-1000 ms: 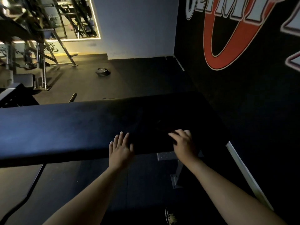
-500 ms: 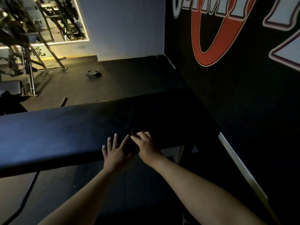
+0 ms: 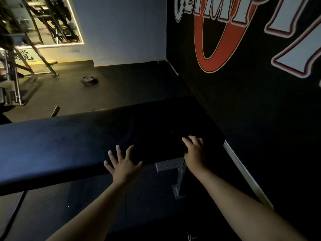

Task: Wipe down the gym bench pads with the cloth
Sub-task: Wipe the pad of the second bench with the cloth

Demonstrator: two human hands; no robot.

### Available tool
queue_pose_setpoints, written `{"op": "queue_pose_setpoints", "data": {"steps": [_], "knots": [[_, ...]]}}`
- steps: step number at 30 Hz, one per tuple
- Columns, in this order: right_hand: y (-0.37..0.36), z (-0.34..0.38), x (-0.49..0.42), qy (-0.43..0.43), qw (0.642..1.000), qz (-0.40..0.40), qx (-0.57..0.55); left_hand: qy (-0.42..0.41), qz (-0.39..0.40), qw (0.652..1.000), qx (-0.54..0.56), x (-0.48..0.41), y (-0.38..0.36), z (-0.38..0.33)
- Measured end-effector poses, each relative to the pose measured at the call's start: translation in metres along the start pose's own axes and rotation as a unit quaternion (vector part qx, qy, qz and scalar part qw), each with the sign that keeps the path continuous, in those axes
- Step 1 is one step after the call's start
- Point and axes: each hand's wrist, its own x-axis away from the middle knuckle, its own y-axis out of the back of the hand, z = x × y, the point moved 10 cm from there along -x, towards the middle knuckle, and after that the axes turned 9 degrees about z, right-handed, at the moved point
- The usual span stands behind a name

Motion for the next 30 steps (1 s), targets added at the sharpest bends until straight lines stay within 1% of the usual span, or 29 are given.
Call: {"op": "queue_pose_setpoints", "data": {"steps": [2, 5, 6, 8, 10, 11, 13, 15, 17, 19, 21, 24, 26, 27, 28, 30], "knots": [[-0.007, 0.027, 0.001, 0.016, 0.999, 0.007, -0.027, 0.005, 0.004, 1.000, 0.007, 0.000, 0.001, -0.002], [-0.039, 0.093, 0.009, 0.127, 0.987, 0.089, -0.047, 0.021, 0.010, 1.000, 0.007, -0.002, 0.001, -0.008], [-0.049, 0.110, 0.013, 0.160, 0.980, 0.110, -0.040, 0.017, 0.008, 1.000, -0.001, -0.002, 0.002, -0.014], [-0.061, 0.121, 0.016, 0.186, 0.975, 0.125, -0.007, -0.026, 0.006, 0.999, -0.030, 0.000, 0.000, -0.037], [-0.059, 0.112, 0.014, 0.184, 0.976, 0.113, 0.023, -0.080, 0.012, 0.995, -0.049, 0.005, -0.008, -0.067], [-0.055, 0.105, 0.015, 0.184, 0.976, 0.108, 0.030, -0.093, 0.014, 0.994, -0.047, 0.008, -0.012, -0.078], [-0.043, 0.086, 0.016, 0.186, 0.978, 0.081, 0.040, -0.100, 0.013, 0.994, -0.040, 0.010, -0.020, -0.091], [-0.023, 0.058, 0.014, 0.170, 0.984, 0.036, 0.043, -0.107, 0.012, 0.993, -0.049, 0.009, -0.028, -0.103], [-0.007, 0.024, 0.009, 0.130, 0.990, 0.016, 0.053, -0.114, 0.012, 0.991, -0.062, 0.009, -0.032, -0.110], [0.009, -0.014, 0.004, 0.092, 0.995, 0.027, 0.042, -0.117, -0.003, 0.991, -0.061, 0.008, -0.032, -0.112], [0.028, -0.056, -0.002, 0.035, 0.999, 0.025, 0.027, -0.115, -0.021, 0.992, -0.056, 0.007, -0.030, -0.113], [0.052, -0.105, -0.010, -0.048, 0.999, -0.004, -0.002, -0.105, -0.038, 0.993, -0.032, 0.004, -0.026, -0.115], [0.054, -0.110, -0.013, -0.078, 0.996, -0.023, -0.028, -0.103, -0.037, 0.994, -0.011, 0.002, -0.025, -0.118], [0.050, -0.102, -0.015, -0.075, 0.996, -0.019, -0.044, -0.108, -0.036, 0.994, -0.003, 0.000, -0.025, -0.122], [0.041, -0.088, -0.016, -0.059, 0.996, -0.006, -0.063, -0.116, -0.034, 0.993, 0.000, -0.001, -0.026, -0.128], [0.016, -0.047, -0.016, 0.000, 0.997, 0.033, -0.074, -0.120, -0.027, 0.992, 0.001, -0.004, -0.028, -0.138]]}}
